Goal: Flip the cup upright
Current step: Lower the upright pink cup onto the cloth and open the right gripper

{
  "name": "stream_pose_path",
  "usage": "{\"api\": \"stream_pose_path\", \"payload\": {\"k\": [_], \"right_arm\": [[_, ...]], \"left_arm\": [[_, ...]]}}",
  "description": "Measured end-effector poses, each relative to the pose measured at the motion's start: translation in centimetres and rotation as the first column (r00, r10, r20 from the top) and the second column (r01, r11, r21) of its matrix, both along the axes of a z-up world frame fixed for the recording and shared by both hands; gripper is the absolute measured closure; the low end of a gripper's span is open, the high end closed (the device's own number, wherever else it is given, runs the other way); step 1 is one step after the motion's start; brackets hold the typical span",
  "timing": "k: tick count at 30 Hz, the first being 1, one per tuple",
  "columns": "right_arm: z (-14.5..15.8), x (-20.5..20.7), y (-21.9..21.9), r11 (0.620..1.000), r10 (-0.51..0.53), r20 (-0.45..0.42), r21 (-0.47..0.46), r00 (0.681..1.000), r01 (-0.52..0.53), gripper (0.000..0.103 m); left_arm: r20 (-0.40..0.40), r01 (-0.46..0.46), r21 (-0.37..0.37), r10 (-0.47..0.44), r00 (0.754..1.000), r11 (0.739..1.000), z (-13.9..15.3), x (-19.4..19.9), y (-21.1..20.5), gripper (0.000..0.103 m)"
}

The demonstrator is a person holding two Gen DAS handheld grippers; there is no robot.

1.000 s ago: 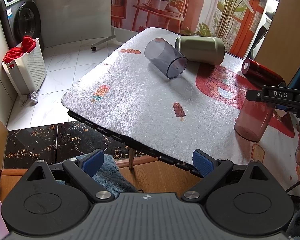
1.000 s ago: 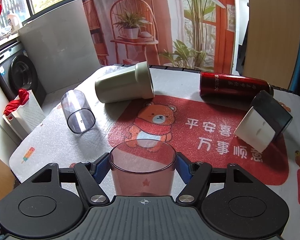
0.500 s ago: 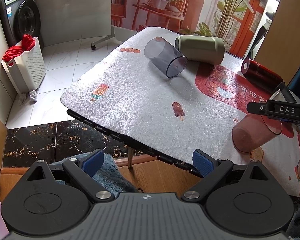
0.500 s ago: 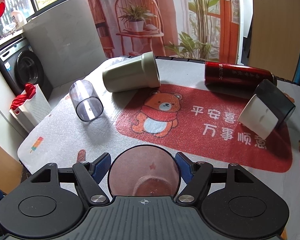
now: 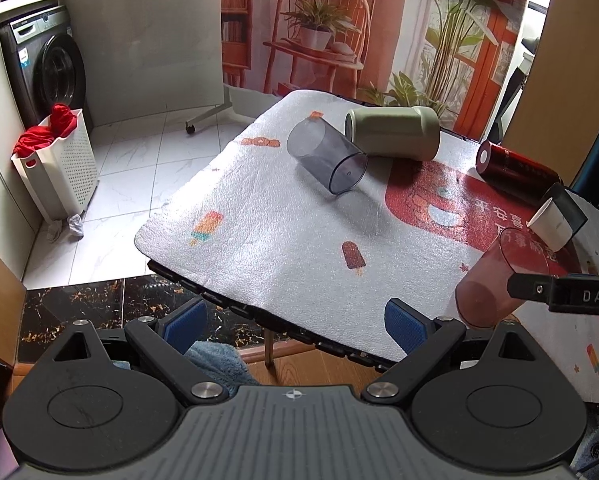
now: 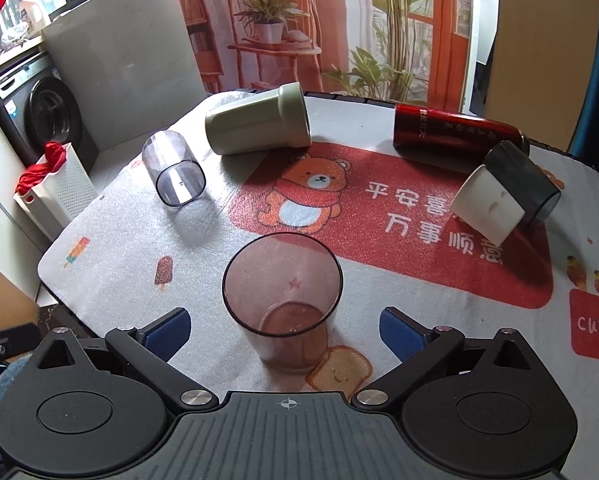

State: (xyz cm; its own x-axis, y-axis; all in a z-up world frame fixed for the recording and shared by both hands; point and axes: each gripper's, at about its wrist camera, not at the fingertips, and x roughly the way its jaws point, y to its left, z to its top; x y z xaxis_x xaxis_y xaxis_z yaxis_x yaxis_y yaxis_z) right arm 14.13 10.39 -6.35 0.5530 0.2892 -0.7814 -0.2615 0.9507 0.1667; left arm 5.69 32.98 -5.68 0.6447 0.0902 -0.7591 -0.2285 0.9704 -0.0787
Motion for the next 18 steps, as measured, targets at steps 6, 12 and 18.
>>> {"api": "stream_pose_path", "payload": {"k": [6,12,18], "right_arm": [[1.3,-2.3,-1.6,1.000,-0.028,-0.024,0.006,0.999,0.029,0.000],[2.6,-4.6,-3.4,0.997,-0.070,-0.017,0.010,0.997,0.070,0.000],[3.3,-6.7,-4.8,0.994,-0.110,-0.018,-0.012,0.994,0.110,0.000]], "left_arm": [[0.026,0.037,0.031,-0.038,0.999,0.999,2.0,0.1,-1.0,0.004],[0.051,0.079,0.063,-0.083,0.995,0.995,3.9,-0.2,-2.4,0.000],[0.049,0.123,0.090,-0.128,0.991,0.988,4.8,-0.9,-4.0,0.000]]}}
